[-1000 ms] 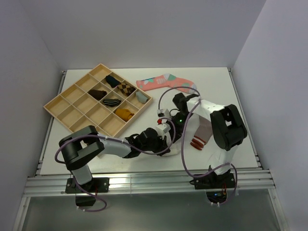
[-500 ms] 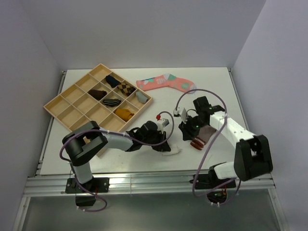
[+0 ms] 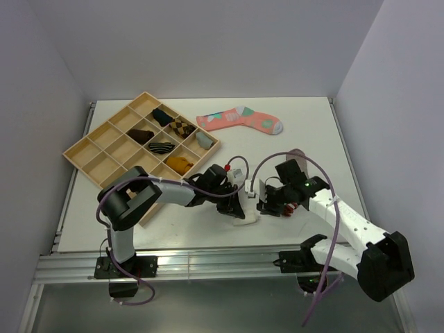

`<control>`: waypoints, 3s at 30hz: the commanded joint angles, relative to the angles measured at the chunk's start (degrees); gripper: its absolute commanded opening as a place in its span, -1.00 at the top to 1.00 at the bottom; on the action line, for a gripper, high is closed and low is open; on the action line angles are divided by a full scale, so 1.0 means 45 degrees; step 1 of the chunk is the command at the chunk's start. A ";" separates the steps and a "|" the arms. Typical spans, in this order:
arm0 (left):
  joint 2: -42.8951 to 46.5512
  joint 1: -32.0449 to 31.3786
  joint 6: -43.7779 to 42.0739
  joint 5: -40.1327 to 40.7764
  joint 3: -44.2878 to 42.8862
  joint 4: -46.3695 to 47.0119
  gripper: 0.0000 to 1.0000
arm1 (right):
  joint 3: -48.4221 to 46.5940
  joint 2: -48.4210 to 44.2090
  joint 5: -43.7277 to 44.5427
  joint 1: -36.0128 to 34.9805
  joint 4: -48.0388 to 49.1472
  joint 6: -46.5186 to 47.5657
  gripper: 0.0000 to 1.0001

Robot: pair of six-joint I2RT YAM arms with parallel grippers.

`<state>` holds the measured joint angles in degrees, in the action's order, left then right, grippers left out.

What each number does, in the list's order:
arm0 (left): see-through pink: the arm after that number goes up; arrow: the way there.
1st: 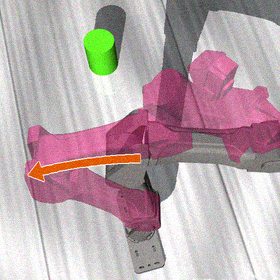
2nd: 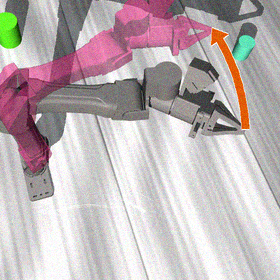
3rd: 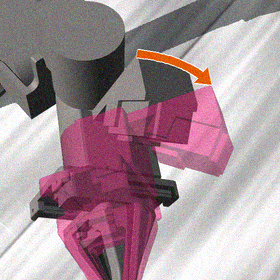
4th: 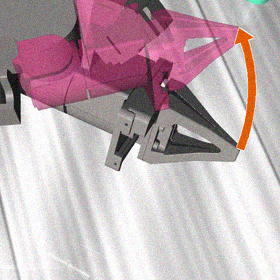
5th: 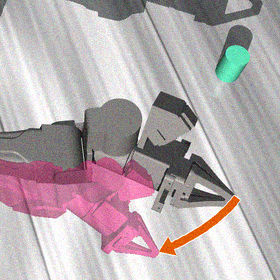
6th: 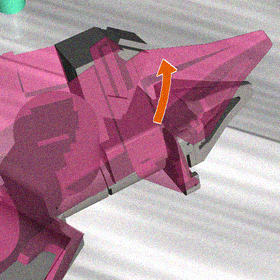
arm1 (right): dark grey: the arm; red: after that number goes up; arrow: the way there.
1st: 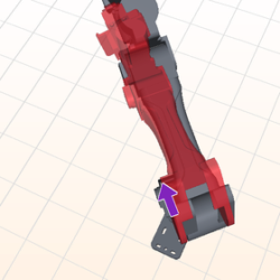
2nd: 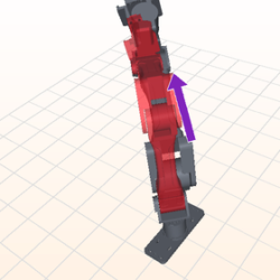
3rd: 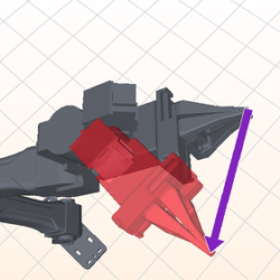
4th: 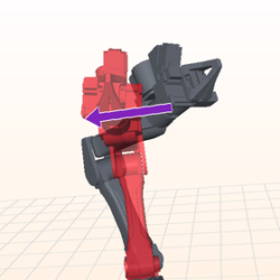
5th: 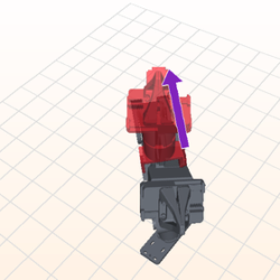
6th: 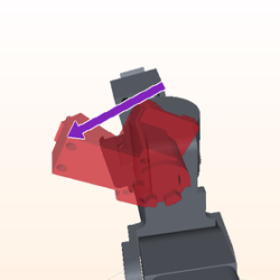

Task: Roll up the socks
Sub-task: Roll the sock at the center of the board.

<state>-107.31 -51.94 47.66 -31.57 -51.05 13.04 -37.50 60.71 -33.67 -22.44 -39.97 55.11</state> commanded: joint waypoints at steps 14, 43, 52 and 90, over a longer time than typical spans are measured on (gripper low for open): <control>-0.1622 0.0292 0.0853 -0.1381 -0.0512 -0.1961 0.99 | 0.1105 0.0396 0.1602 -0.3998 0.1829 -0.0001 -0.01; -0.0221 0.0937 0.1303 0.0955 -0.0259 -0.1023 0.63 | 0.0405 0.3831 0.2075 -0.4878 0.2186 -0.1212 0.68; 0.2340 0.0957 0.2183 0.3460 0.2221 0.1631 0.35 | -0.1139 0.5665 0.1018 -0.3727 0.0445 -0.1134 0.68; 0.3729 -0.3828 0.3991 1.0571 0.1948 -0.1123 0.07 | -0.5809 1.1705 -0.0194 -0.0991 -0.3483 -0.1777 0.72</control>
<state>-90.30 -68.62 52.49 16.38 -41.69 10.13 -64.62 111.50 -43.33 -27.27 -60.01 47.27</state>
